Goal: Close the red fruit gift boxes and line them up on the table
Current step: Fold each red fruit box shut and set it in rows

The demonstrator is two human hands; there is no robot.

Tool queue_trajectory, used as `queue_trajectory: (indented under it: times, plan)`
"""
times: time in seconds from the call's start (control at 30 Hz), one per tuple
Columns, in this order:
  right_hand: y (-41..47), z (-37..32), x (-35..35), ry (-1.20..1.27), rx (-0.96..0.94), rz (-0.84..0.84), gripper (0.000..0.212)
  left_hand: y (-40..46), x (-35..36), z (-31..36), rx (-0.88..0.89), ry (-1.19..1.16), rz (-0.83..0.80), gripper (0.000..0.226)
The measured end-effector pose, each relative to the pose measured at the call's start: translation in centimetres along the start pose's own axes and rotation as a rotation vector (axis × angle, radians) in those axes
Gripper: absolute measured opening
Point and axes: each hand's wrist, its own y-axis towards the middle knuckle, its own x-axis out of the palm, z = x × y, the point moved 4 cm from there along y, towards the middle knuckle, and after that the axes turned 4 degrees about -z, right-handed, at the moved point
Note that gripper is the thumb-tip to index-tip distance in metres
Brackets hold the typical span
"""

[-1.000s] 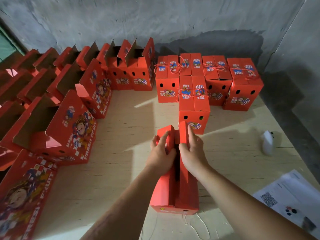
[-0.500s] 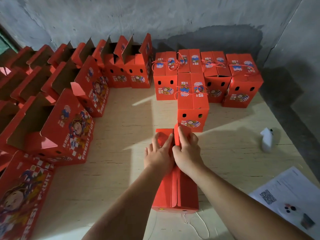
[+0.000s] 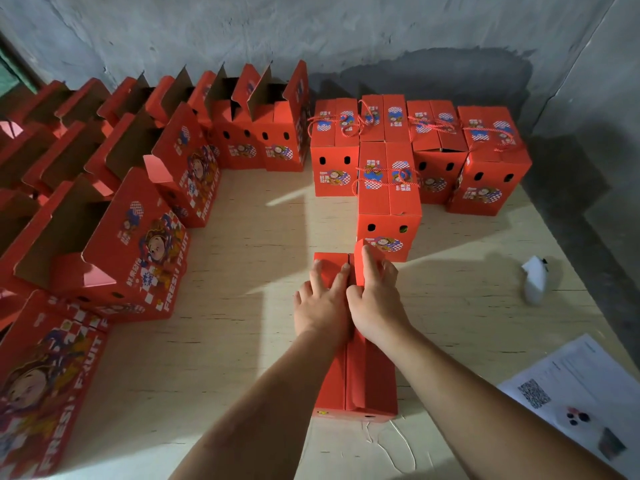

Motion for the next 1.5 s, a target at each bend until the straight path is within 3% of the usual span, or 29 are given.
queue_trajectory:
  times: [0.17,0.27,0.37,0.53,0.7,0.9,1.03,1.1,1.23,1.37,1.5]
  plan:
    - [-0.1,0.2,0.2,-0.072,0.041,-0.033,0.073,-0.1,-0.3,-0.9,0.11,0.069,-0.096,0.085]
    - [0.8,0.3,-0.3,0.002,0.077,-0.018,0.06,-1.6,-0.6,-2.0,0.262,-0.129,0.009,0.059]
    - [1.5,0.4,-0.2,-0.027,0.079,-0.02,0.054,-3.6,-0.5,-3.3,0.259,-0.237,0.126,0.048]
    - [2.1,1.1,0.1,-0.156,0.106,-0.027,0.067,-5.4,-0.7,-1.8,0.345,-0.159,0.248,0.055]
    - [2.1,0.5,0.8,-0.257,0.09,-0.03,0.068,-4.5,-0.4,-1.8,0.42,-0.03,0.23,0.052]
    - [2.2,0.2,1.6,-0.358,0.108,-0.037,0.065,-4.2,-0.3,-2.3,0.436,-0.142,0.224,0.047]
    - [2.3,0.6,1.5,-0.41,0.105,-0.056,0.064,-5.1,-1.3,-2.6,0.481,-0.227,0.182,0.061]
    - [2.4,0.9,1.4,-0.461,0.101,-0.072,0.063,-6.2,-1.1,-2.2,0.444,-0.168,0.158,0.07]
    - [2.6,0.9,1.8,-0.546,0.088,-0.112,0.066,-7.5,0.8,-1.9,0.187,-0.054,0.053,0.067]
    - [1.8,1.3,1.5,-0.399,0.022,-0.031,0.059,-8.9,0.6,-0.9,0.058,-0.055,0.111,0.07]
    - [-0.3,2.9,0.8,-0.103,-0.071,-0.039,0.063,-9.2,0.3,-1.4,0.083,-0.126,0.113,0.077]
